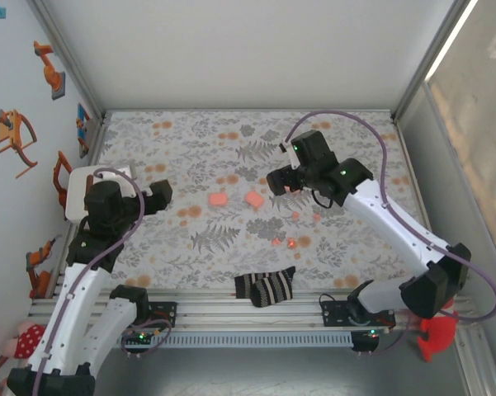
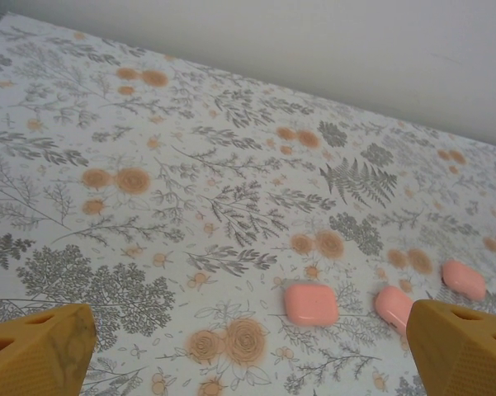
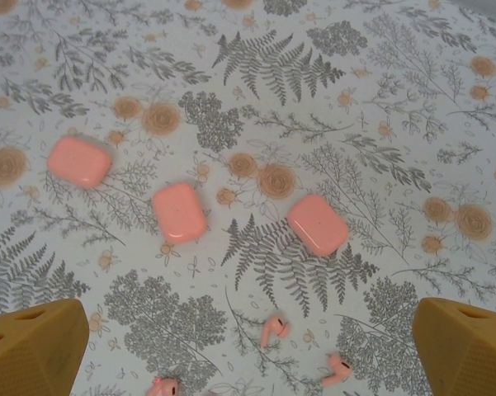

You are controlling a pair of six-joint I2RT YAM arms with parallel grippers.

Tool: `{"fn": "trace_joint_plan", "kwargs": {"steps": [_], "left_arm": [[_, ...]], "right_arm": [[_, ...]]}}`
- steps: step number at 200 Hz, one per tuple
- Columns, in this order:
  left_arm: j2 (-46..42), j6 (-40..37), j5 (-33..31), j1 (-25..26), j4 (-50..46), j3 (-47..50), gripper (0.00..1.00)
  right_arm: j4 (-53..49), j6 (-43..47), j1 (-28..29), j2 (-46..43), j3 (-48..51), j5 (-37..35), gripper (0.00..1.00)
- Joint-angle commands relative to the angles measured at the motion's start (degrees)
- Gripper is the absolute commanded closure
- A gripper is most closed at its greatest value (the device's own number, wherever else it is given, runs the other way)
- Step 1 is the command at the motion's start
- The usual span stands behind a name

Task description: Insert wireless bluetooth earbuds into charging case

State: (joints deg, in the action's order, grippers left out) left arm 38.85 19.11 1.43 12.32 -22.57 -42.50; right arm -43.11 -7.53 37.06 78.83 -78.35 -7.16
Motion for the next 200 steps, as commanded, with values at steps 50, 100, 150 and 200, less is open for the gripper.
{"fn": "trace_joint_plan", "kwargs": {"steps": [50, 100, 150, 200], "left_arm": [[-6.0, -0.7, -2.8, -0.3, -8.5, 1.4, 0.04], [-8.8, -1.7, -3.4, -0.3, -10.6, 3.1, 0.04], [-9.4, -2.4, -3.8, -0.3, -11.1, 4.3, 0.04], [-8.7, -3.0, -3.5, -0.3, -10.3, 4.2, 0.04]], "right_arm": [[-9.6, 3.3, 0.5, 12.1, -9.9, 0.4, 0.00], [-15.3, 5.7, 0.5, 20.9, -16.4, 0.7, 0.01], [-20.6, 7.1, 0.5, 29.5, -23.6, 2.3, 0.02], [-24.7, 8.6, 0.8, 36.7, -29.4, 3.4, 0.06]]}}
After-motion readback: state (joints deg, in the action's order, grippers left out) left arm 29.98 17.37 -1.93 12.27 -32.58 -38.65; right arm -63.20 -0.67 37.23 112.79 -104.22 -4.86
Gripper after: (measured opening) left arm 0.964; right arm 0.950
